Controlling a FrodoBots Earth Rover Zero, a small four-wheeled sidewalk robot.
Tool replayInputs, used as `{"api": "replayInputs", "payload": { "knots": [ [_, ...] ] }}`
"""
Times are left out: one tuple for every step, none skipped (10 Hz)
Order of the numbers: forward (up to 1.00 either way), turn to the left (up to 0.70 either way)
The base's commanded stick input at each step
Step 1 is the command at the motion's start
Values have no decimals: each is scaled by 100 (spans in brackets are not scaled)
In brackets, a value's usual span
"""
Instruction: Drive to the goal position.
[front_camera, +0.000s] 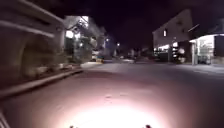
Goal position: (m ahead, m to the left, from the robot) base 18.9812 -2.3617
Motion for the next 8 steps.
{"api": "replayInputs", "payload": {
  "knots": [
    [85,0],
    [85,0],
    [85,0],
    [85,0],
    [85,0],
    [85,0],
    [85,0],
    [85,0]
  ]
}}
